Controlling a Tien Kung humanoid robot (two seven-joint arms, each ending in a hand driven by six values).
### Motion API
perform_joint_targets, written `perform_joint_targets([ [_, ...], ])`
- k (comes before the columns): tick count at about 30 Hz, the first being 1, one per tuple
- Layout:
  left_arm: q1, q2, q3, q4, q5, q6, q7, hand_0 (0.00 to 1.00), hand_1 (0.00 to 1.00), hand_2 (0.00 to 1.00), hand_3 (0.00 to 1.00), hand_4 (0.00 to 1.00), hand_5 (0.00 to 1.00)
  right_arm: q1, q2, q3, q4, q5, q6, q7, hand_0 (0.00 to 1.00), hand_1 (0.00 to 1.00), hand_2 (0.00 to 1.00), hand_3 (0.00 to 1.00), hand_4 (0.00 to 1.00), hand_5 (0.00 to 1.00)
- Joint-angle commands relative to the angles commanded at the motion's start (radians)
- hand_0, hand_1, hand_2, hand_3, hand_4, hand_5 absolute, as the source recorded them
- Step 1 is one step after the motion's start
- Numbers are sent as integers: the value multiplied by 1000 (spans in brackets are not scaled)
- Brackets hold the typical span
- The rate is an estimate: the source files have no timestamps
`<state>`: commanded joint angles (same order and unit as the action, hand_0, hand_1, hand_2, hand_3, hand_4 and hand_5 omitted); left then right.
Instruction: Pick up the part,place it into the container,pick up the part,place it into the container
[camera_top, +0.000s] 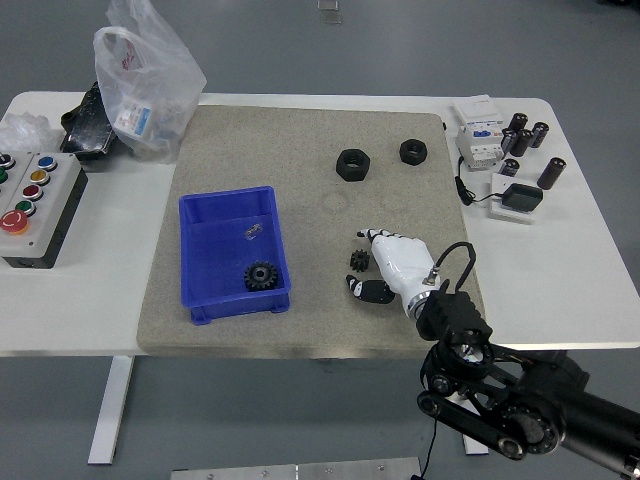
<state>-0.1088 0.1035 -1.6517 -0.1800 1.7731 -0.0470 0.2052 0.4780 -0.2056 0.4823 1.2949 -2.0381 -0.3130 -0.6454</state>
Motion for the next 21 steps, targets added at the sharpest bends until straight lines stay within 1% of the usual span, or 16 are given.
perform_joint_targets([
  [4, -2, 0, 4, 0, -1, -1, -1, 595, 467, 483, 604, 535, 560, 3, 5, -16, -12, 16, -34, 0, 449, 671, 571, 713, 531, 284],
  [5, -2, 0, 4, 0, -1, -1, -1, 595, 467, 482, 604, 529, 558, 4, 6, -19, -14, 18, -42, 0, 433, 628, 429, 672, 463, 263],
  [10, -3, 1, 4, 0, 0, -1, -1, 595, 467, 482, 604, 529, 558, 11, 13, -31, -24, 25, -77, 0, 433, 628, 429, 672, 463, 263],
  [11, -4, 1, 4, 0, 1, -2, -1, 596, 466, 482, 603, 519, 559, 12, 15, -33, -27, 26, -82, 0, 401, 593, 353, 646, 539, 156],
  [16, -5, 0, 5, 0, 0, -2, -2, 596, 466, 482, 603, 519, 559, 14, 21, -38, -38, 39, -100, 0, 401, 593, 353, 646, 539, 156],
  [17, -5, 0, 5, 0, -1, -2, -2, 596, 466, 481, 602, 514, 559, 14, 21, -40, -39, 42, -102, 0, 393, 578, 317, 625, 553, 128],
  [21, -2, 0, 3, 0, 0, -1, -1, 596, 466, 481, 602, 514, 559, 13, 21, -43, -41, 44, -107, 0, 393, 578, 317, 625, 553, 128],
])
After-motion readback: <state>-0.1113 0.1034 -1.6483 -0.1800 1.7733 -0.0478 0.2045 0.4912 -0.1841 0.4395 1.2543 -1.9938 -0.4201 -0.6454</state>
